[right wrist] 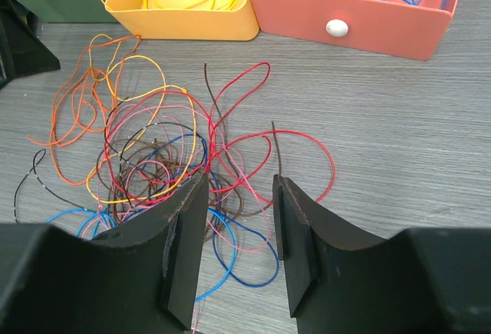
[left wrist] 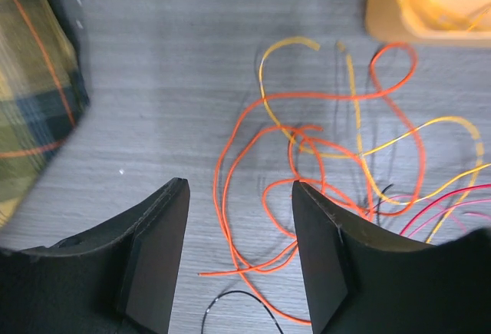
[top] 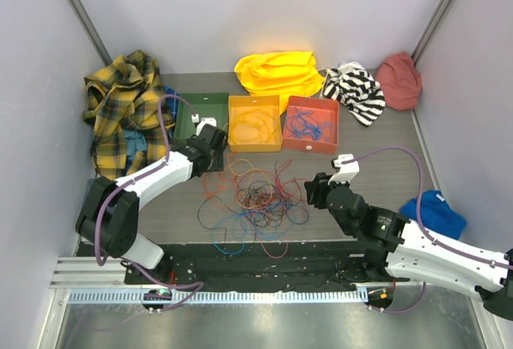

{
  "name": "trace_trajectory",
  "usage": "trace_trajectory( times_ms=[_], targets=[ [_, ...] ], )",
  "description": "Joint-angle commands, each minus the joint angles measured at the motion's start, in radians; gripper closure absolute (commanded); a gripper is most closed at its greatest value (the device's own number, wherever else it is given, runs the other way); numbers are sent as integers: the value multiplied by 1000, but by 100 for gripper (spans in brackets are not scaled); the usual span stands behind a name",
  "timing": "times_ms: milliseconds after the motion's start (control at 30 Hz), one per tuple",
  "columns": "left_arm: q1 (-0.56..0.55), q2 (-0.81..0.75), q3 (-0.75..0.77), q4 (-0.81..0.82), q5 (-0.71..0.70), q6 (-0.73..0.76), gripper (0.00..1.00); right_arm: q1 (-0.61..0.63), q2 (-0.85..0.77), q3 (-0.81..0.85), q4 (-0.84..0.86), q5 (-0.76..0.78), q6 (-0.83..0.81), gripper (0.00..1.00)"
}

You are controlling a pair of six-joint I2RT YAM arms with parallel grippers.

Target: Untangle the cables

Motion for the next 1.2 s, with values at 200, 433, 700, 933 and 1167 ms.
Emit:
trace_trajectory(
  times_ms=[200, 433, 700, 933, 1167],
  targets=[
    [7, -36, -82, 0, 176, -134, 42, 7, -67, -20, -4, 15, 44, 53],
    [-16, -65, -143, 109, 262, -197, 45, 7, -41, -24, 14, -1, 52, 53],
    [-24, 16, -109, 121, 260, -189, 50, 7, -42, -24, 14, -1, 55, 53],
    [-24, 51, -109, 132, 239, -194, 74, 5, -45, -27, 4, 7, 53, 53],
    [-25, -81, -76, 52, 196, -183, 100, 5, -42, -24, 5, 5, 50, 53]
  ],
)
